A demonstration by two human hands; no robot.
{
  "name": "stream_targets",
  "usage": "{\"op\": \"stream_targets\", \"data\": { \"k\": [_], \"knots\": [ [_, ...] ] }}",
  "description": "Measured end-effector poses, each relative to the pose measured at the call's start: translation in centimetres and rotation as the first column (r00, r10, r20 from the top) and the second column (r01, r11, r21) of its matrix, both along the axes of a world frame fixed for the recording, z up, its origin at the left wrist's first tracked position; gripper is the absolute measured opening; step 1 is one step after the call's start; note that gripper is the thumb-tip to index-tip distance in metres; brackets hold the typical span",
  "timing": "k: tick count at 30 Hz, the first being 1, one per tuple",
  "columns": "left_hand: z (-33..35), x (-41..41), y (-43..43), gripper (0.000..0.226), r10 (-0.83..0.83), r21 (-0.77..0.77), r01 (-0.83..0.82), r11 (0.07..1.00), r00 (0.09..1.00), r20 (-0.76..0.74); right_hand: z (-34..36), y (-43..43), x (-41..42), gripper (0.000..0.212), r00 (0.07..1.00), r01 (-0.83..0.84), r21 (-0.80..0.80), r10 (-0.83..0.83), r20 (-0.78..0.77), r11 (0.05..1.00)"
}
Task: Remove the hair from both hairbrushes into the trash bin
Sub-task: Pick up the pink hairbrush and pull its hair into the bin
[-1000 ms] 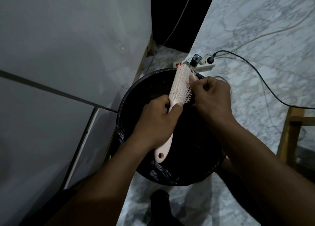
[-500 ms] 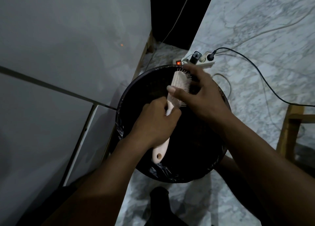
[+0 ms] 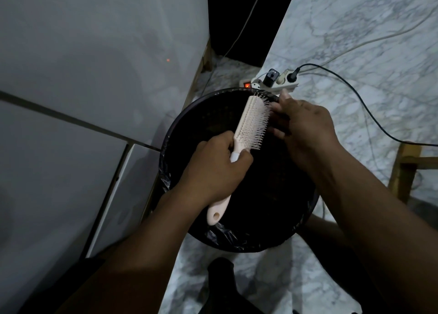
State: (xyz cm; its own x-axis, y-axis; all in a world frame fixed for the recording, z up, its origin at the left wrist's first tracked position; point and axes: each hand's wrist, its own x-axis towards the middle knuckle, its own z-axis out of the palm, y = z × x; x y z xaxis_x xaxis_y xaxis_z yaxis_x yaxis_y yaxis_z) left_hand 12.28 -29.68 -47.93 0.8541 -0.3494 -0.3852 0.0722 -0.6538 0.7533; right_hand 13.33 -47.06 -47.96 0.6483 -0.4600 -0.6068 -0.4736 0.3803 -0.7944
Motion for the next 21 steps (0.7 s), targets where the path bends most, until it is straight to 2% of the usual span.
{"op": "stream_targets", "data": {
  "k": [3, 5, 8, 15, 16, 17, 18, 20, 21],
  "knots": [
    [-0.3, 0.1, 0.2, 0.038, 0.094, 0.065, -0.099, 0.993, 0.993, 0.07, 0.6, 0.7, -0.2, 0.058, 0.994, -0.089, -0.166, 0.076, -0.082, 0.982],
    [-0.4, 0.1, 0.3, 0.04, 0.141, 0.09, -0.15, 0.985, 0.984, 0.107, 1.4, 1.5, -0.5, 0.07, 0.953, -0.288, -0.267, 0.249, -0.171, 0.919],
    [-0.3, 0.0, 0.1, 0.034, 0.127, 0.096, -0.14, 0.986, 0.984, 0.125, 1.4, 2.4, -1.0, 0.066, 0.862, -0.507, -0.328, 0.475, -0.179, 0.797],
    [-0.5, -0.6, 0.0, 0.034, 0.093, 0.016, -0.096, 0.995, 0.99, 0.109, -0.4, 1.9, -1.1, 0.055, 0.754, -0.609, -0.546, 0.635, -0.171, 0.575],
    [-0.5, -0.6, 0.0, 0.034, 0.096, 0.016, -0.098, 0.995, 0.989, 0.11, -0.3, 2.0, -1.2, 0.055, 0.747, -0.611, -0.55, 0.645, -0.163, 0.569],
    [-0.6, -0.4, 0.0, 0.035, 0.106, 0.013, -0.108, 0.994, 0.988, 0.111, -0.2, 2.0, -1.2, 0.053, 0.755, -0.603, -0.526, 0.641, -0.134, 0.6],
    [-0.7, -0.2, 0.0, 0.036, 0.125, 0.001, -0.125, 0.992, 0.987, 0.106, -0.1, 2.0, -1.1, 0.049, 0.784, -0.577, -0.455, 0.616, -0.077, 0.678],
    [-0.8, 0.2, -0.1, 0.039, 0.162, -0.041, -0.159, 0.986, 0.984, 0.07, 0.2, 1.8, -0.8, 0.046, 0.884, -0.443, -0.214, 0.464, 0.059, 0.871],
    [-0.9, 0.3, -0.1, 0.04, 0.172, -0.063, -0.169, 0.984, 0.984, 0.046, 0.3, 1.7, -0.6, 0.046, 0.926, -0.354, -0.112, 0.365, 0.094, 0.929]
  ]
}}
